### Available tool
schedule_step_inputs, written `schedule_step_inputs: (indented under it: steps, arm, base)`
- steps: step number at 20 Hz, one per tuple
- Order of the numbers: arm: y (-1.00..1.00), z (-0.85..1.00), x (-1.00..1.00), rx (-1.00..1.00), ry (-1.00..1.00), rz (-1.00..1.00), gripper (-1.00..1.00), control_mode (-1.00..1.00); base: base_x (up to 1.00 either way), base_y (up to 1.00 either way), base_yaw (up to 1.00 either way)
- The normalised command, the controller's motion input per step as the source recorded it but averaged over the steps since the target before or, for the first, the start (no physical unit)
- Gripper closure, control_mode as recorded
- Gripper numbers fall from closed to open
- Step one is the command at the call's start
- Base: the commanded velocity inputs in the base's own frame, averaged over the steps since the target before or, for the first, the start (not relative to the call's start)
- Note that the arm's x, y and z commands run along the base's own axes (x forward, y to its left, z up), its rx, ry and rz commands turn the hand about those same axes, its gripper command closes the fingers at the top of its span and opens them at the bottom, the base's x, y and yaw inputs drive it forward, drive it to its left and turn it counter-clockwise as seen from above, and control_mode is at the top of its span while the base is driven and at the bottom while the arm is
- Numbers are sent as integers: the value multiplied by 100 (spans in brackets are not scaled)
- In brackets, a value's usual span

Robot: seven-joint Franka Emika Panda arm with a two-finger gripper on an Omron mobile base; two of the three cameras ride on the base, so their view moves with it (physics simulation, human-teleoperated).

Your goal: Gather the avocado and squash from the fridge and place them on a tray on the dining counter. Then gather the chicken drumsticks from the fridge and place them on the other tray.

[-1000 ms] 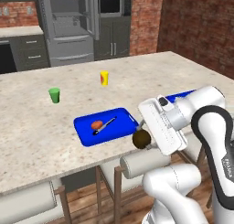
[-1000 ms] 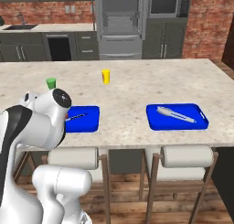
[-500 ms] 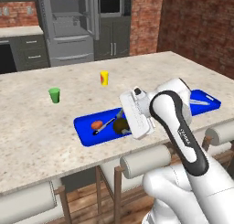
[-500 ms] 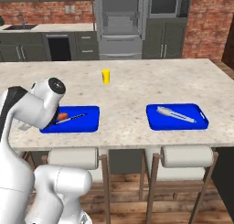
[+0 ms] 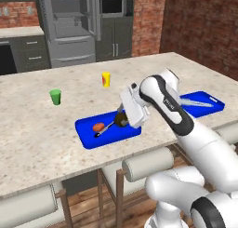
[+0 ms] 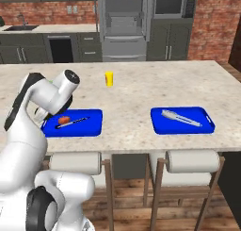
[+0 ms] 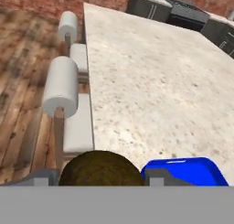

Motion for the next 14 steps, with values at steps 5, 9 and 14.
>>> schedule_step_inputs:
  steps: [5,9,14]
  arm:
    - [-31,-23,61,-14,5,-2,100,-100]
    - [-31,-25,50,-11,0,0,100,-100]
    - [-23,-33,30,-12,0,1,100,-100]
  base:
    - [0,0,0]
    - [0,0,0]
    - [0,0,0]
